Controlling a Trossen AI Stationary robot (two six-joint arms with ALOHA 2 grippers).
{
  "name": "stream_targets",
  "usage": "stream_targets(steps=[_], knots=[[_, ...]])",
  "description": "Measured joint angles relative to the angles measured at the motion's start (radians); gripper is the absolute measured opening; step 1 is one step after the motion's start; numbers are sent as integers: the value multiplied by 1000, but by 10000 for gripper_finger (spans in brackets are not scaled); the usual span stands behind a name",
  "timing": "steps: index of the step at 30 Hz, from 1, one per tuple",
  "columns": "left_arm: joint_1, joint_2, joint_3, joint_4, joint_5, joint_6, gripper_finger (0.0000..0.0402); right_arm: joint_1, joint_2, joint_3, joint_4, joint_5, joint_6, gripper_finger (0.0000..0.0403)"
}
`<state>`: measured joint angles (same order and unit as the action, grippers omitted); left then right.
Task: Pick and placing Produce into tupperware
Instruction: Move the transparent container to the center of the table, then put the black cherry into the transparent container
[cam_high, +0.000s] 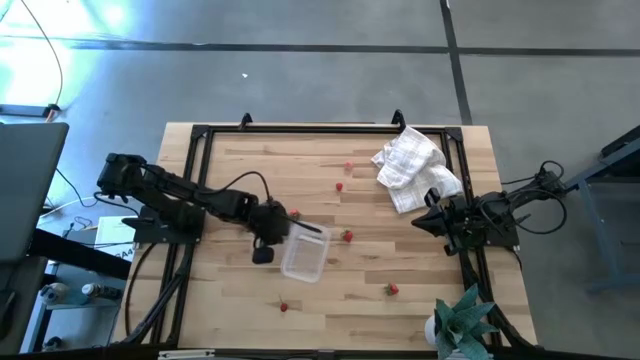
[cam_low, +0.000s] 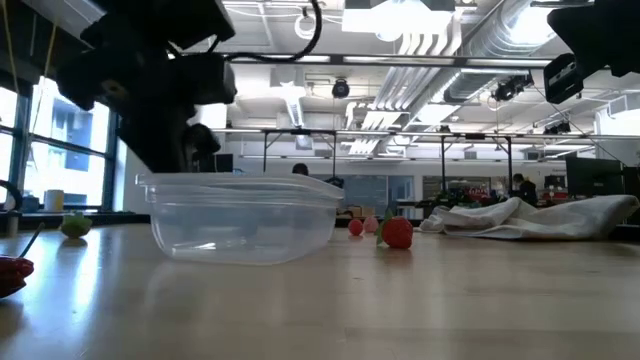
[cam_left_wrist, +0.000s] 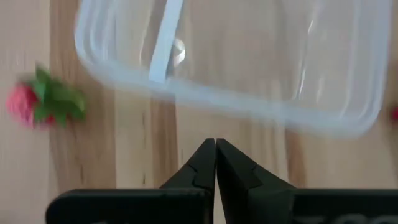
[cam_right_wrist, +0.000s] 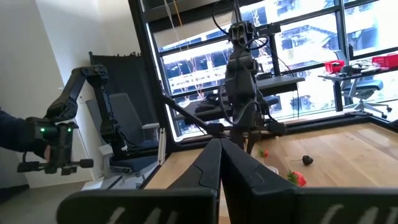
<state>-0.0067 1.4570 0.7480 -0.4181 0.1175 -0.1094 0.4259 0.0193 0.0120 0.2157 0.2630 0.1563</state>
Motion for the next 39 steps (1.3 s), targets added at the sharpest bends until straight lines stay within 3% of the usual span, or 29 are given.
stream_targets(steps=[5, 12, 20, 29, 39], knots=[[0, 0, 4, -90, 63, 16, 3, 0, 0, 0, 0, 0, 0, 0], [-59, 3, 4, 2, 142, 26, 3, 0, 0, 0, 0, 1, 0, 0], [-114, 124, 4, 147, 187, -25, 3, 0, 0, 0, 0, 2, 0, 0], [-111, 202, 76, 219, 160, 10, 3, 0, 0, 0, 11, 1, 0, 0], [-111, 230, 142, 127, 146, 53, 3, 0, 0, 0, 9, 1, 0, 0]])
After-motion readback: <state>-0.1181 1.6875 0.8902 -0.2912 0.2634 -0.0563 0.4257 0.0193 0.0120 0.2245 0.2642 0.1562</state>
